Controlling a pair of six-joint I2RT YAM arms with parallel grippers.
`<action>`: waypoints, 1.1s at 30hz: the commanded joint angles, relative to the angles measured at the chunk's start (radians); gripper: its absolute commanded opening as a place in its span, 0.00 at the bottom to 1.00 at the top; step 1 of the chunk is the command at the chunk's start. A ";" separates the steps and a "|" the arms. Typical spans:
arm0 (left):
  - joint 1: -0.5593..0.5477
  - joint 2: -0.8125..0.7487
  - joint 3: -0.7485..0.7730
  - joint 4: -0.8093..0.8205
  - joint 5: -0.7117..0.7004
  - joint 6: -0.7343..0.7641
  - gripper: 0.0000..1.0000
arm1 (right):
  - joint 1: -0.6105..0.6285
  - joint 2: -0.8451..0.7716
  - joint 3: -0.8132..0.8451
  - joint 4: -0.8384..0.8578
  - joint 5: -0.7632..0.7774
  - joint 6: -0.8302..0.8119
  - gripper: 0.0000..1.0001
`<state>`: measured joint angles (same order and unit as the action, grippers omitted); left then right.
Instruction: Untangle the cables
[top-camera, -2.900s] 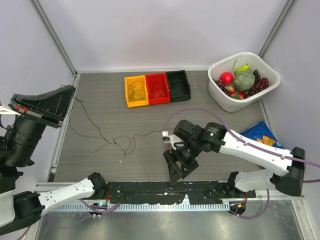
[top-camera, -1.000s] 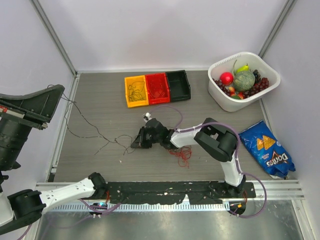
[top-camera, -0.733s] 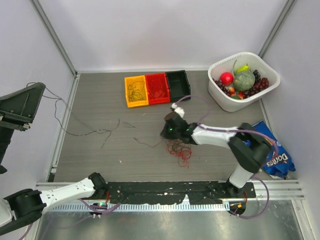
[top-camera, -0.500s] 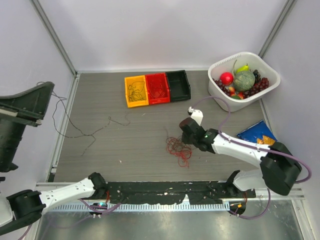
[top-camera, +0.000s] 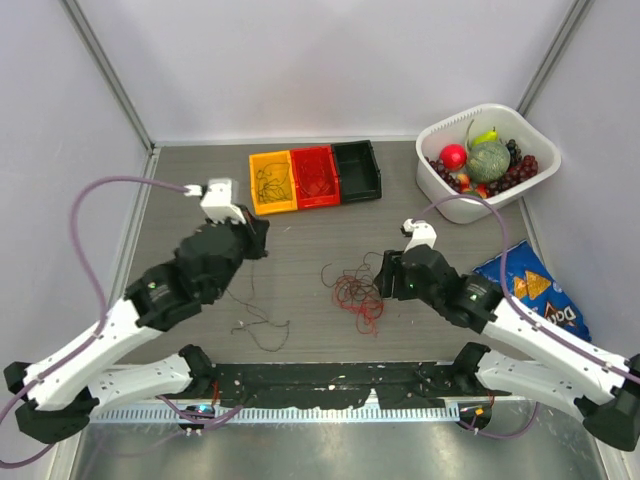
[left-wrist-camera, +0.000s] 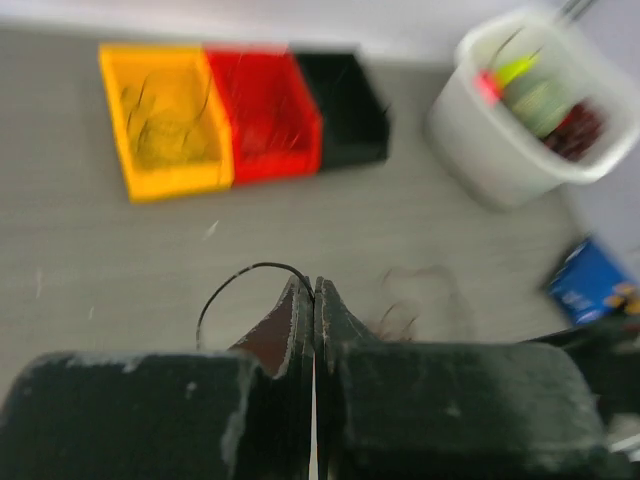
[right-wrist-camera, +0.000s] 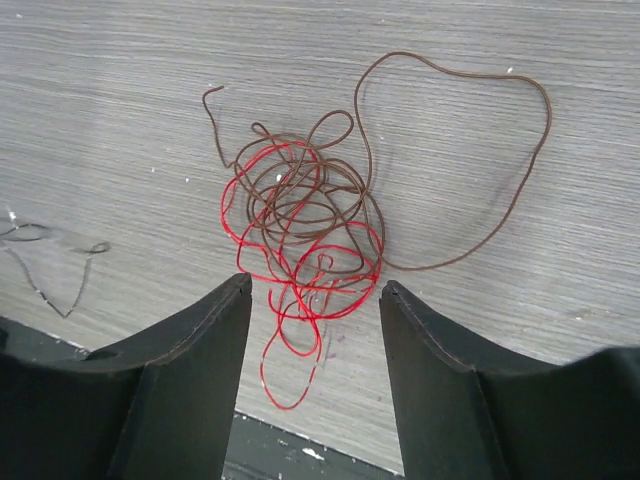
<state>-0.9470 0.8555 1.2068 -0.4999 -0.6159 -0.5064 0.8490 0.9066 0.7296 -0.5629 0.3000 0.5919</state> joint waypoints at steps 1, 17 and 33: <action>0.002 -0.044 -0.203 0.046 -0.104 -0.199 0.00 | 0.010 -0.103 0.024 -0.068 -0.030 -0.012 0.60; 0.005 0.016 -0.771 0.320 0.517 -0.610 0.07 | 0.033 0.132 -0.114 0.492 -0.390 0.097 0.61; 0.005 -0.318 -0.673 -0.024 0.423 -0.557 1.00 | 0.183 0.417 -0.144 0.801 -0.388 0.183 0.68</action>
<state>-0.9432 0.6819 0.4736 -0.4088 -0.1421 -1.0660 0.9871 1.2545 0.5407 0.1276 -0.1307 0.7330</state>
